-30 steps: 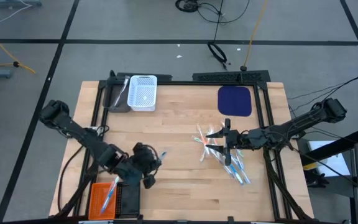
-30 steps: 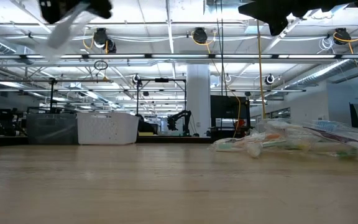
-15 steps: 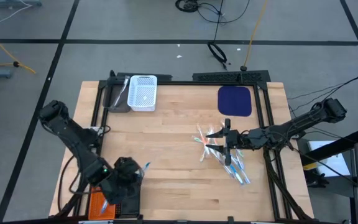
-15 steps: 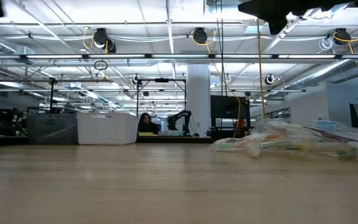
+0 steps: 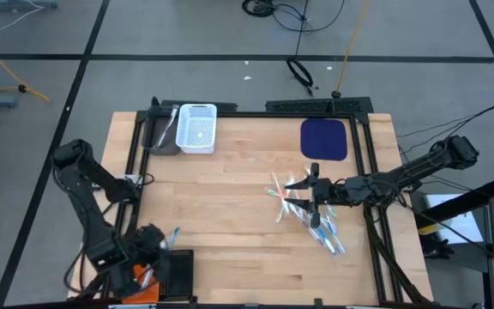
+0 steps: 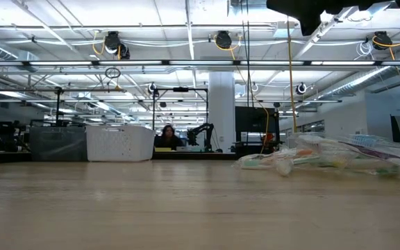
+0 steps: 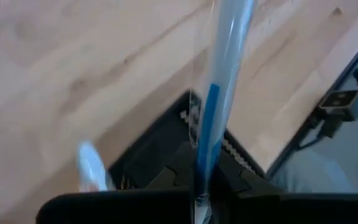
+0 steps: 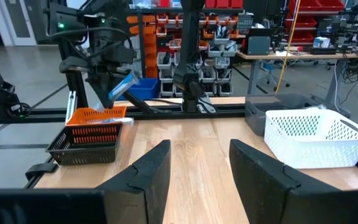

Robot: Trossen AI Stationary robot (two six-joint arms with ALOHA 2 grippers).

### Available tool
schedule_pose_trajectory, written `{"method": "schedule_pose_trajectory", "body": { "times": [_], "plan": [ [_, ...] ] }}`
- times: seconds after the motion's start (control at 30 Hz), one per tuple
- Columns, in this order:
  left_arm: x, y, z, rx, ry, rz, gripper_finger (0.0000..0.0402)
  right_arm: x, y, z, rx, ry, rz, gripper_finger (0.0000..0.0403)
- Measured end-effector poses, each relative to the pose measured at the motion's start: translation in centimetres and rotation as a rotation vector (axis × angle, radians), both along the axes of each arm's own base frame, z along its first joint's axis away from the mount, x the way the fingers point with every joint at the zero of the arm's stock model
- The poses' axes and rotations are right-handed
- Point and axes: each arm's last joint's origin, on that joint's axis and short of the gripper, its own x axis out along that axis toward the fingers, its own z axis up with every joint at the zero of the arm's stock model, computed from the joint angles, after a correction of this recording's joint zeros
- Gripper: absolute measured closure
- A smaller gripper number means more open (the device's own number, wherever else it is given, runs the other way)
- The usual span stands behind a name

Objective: Pick & Place Toothbrushes
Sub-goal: Put the blue toothbrush into the orange bin

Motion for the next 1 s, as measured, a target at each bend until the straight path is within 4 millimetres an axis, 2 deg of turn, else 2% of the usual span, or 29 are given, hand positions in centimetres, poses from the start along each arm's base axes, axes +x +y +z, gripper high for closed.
{"method": "schedule_pose_trajectory", "body": {
  "times": [0.2, 0.43, 0.63, 1.0],
  "plan": [
    [-2.5, -1.1, -0.1, -0.100, 0.052, 0.068, 0.0376, 0.0, 0.0, 0.0, -0.017, 0.001, 0.000, 0.0248],
    [-4.6, -2.0, -0.7, -0.162, 0.109, 0.160, 0.0390, 0.0, 0.0, 0.0, -0.017, 0.000, -0.001, 0.0252],
    [-5.1, -2.8, -1.5, -0.149, 0.138, 0.135, 0.0361, 0.0, 0.0, 0.0, -0.017, 0.001, -0.001, 0.0253],
    [-5.2, -2.8, -1.7, -0.141, 0.155, 0.139, 0.0361, 0.0, 0.0, 0.0, -0.017, 0.001, 0.000, 0.0257]
  ]
}}
